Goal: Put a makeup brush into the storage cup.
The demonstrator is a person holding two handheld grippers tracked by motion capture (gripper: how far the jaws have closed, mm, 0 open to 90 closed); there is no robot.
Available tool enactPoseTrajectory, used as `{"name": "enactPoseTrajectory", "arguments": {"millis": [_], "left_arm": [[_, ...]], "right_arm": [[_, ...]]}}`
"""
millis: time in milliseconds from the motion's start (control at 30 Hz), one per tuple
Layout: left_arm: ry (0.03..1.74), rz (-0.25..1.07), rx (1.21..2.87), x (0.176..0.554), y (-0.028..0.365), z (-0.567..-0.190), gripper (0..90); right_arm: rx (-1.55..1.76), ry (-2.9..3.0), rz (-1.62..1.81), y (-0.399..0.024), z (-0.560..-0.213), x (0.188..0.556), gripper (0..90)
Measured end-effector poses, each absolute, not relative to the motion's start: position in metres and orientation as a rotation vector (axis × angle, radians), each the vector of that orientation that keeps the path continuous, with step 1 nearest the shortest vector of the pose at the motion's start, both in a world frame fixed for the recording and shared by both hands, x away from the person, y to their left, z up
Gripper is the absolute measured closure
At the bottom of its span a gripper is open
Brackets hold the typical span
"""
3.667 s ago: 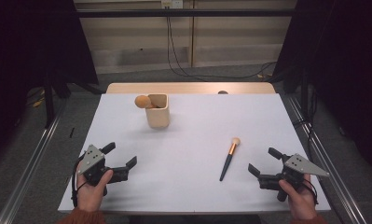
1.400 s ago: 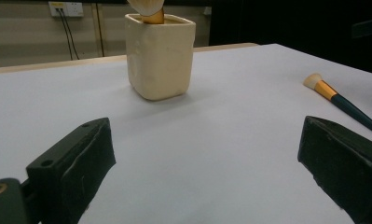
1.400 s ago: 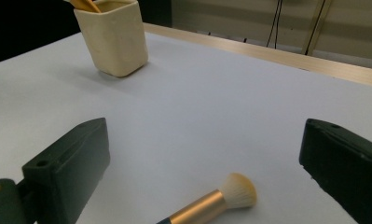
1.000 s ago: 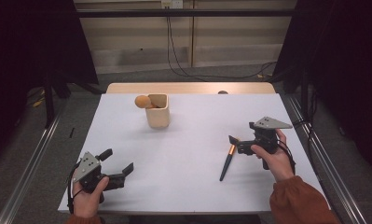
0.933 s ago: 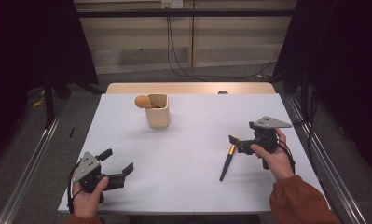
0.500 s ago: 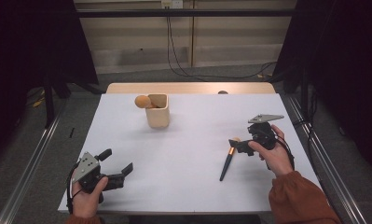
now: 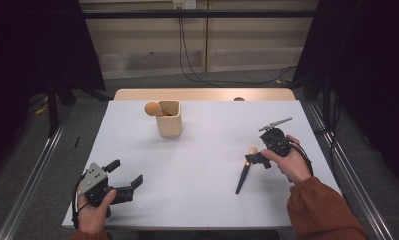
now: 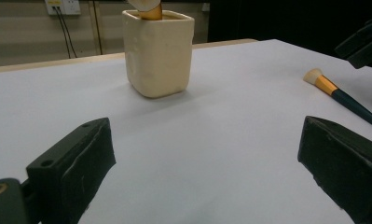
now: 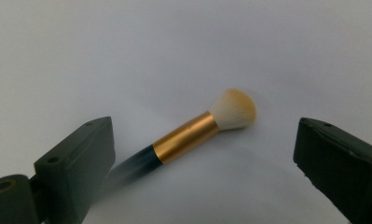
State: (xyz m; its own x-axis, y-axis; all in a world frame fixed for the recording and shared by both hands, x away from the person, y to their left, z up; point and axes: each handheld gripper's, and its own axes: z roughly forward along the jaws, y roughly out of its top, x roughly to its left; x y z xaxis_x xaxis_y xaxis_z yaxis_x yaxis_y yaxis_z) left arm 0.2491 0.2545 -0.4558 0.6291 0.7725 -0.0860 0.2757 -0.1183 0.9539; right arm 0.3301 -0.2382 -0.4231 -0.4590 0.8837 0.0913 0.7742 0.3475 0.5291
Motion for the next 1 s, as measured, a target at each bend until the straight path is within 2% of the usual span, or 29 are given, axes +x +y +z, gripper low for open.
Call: {"name": "enactPoseTrajectory", "arguments": {"millis": [567, 667, 1000], "left_arm": [[0.87, 0.516, 1.678, 0.25, 0.255, -0.456, 3.5], [0.877, 0.522, 1.678, 0.25, 0.255, -0.456, 3.5], [0.868, 0.523, 1.692, 0.25, 0.255, -0.457, 3.5]], "right_arm": [[1.614, 2.537, 0.535, -0.221, -0.433, 0.333, 6.0], [1.619, 2.564, 0.525, -0.218, -0.436, 0.335, 11.1], [1.696, 2.584, 0.481, -0.208, -0.444, 0.338, 14.7]]}}
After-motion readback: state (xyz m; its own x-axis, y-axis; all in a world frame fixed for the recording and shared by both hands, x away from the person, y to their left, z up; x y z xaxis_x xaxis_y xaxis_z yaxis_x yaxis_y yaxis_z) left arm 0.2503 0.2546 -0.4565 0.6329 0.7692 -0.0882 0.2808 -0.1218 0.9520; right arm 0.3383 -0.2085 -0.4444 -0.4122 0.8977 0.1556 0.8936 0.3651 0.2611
